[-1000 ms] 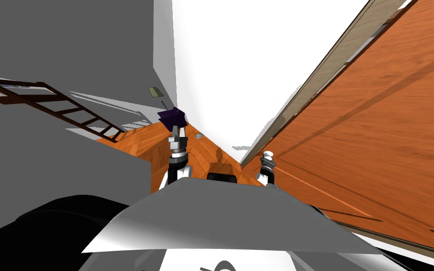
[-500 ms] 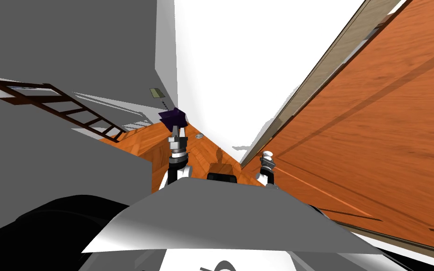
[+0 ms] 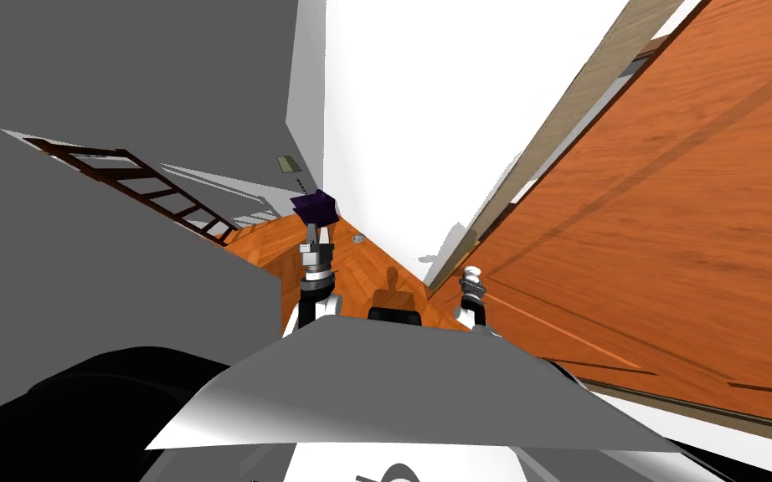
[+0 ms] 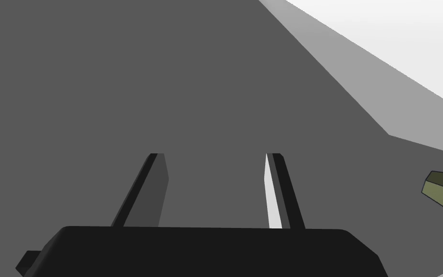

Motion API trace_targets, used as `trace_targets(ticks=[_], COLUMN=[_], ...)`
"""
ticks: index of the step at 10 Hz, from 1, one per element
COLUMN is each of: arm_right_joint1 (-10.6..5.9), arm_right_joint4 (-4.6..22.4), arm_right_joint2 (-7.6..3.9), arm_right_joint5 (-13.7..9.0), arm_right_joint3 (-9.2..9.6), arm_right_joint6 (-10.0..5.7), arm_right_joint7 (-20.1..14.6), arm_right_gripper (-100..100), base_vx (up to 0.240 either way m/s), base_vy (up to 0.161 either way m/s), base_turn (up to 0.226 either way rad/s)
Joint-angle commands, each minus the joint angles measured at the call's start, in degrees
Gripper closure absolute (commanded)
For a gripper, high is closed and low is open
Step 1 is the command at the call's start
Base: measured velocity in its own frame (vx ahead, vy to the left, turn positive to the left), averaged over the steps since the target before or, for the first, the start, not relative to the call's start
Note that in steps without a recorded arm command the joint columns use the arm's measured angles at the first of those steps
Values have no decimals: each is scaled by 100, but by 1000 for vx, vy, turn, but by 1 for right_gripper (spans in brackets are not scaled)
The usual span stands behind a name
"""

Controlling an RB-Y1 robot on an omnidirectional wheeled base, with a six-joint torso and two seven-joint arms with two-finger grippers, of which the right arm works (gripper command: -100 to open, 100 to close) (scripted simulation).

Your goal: Pull the door open

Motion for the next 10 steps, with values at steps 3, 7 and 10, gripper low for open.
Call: trace_targets(ticks=[3,7,10], arm_right_joint1=[72,77,129], arm_right_joint4=[-142,-204,-267], arm_right_joint2=[12,-31,-76], arm_right_joint5=[71,181,353], arm_right_joint3=[114,284,541], arm_right_joint6=[58,90,87], arm_right_joint7=[-105,-276,-498], arm_right_gripper=[100,100,100], base_vx=[-162,-160,-248], base_vy=[1,-9,-8], base_turn=[36,63,86])
